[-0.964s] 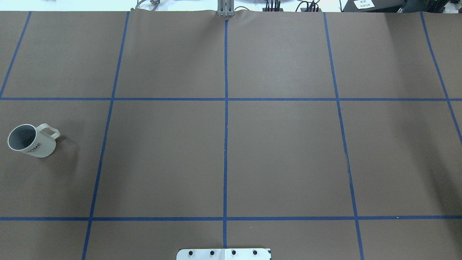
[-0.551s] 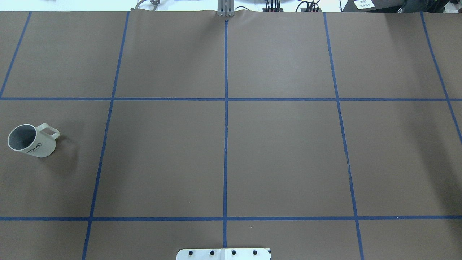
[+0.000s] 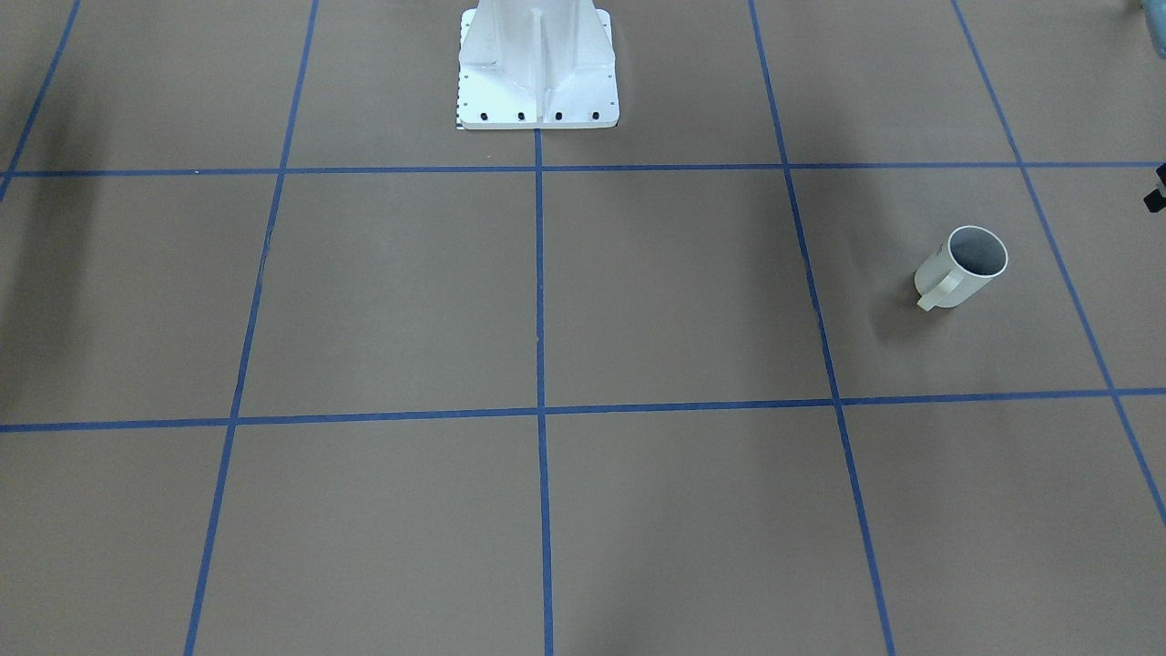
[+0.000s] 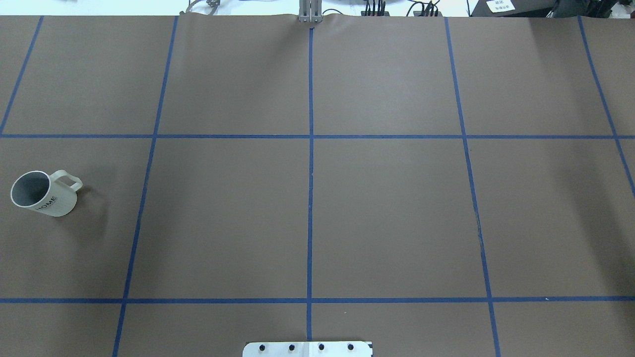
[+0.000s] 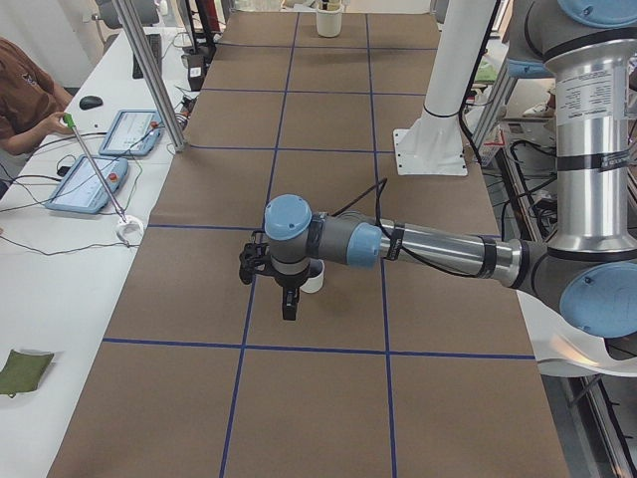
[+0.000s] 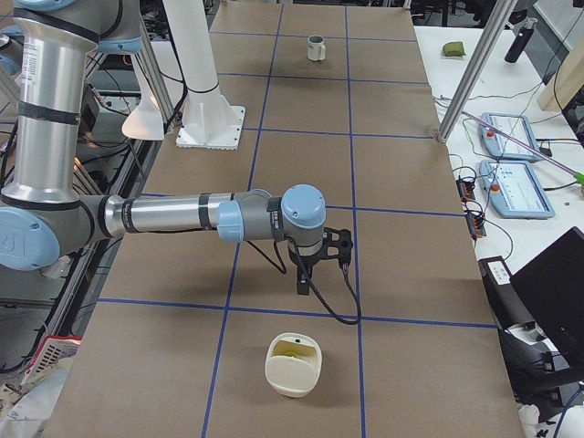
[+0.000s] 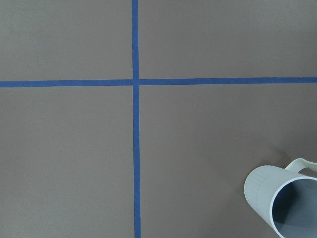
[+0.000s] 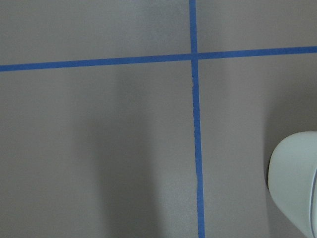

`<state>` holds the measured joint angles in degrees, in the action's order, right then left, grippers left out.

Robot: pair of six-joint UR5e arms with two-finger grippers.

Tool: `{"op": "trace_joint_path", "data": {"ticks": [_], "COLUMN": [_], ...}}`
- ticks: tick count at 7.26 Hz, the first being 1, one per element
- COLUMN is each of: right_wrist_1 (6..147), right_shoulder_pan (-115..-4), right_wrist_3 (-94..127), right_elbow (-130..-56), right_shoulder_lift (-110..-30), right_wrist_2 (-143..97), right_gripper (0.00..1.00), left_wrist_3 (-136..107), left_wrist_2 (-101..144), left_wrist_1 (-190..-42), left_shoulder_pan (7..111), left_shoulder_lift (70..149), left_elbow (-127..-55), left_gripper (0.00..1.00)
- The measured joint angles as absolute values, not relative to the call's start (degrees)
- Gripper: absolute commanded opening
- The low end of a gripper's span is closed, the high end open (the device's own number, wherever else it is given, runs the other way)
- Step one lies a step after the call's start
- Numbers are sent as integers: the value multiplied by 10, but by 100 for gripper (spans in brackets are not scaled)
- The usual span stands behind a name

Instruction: Left arm hands cup to right arm to dump lemon

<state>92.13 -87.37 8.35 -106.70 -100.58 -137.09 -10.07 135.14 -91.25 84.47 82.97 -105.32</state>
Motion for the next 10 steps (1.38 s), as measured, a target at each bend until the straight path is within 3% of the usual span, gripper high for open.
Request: {"op": "trace_joint_path", "data": {"ticks": [10], "right_wrist_1": [916], "right_shoulder_pan": [-870], "right_wrist_3": [88], "right_elbow": [-1070], "right_shoulder_lift": [-1004], "right_wrist_2": [-1373], "right_gripper": [100], "left_wrist_3": [-101], "left_wrist_2": [1343], "left_wrist_1": [-914], "left_shoulder_pan": [845], "left_shoulder_lift": [817], "left_elbow": [-1052], "left_gripper": [100]}}
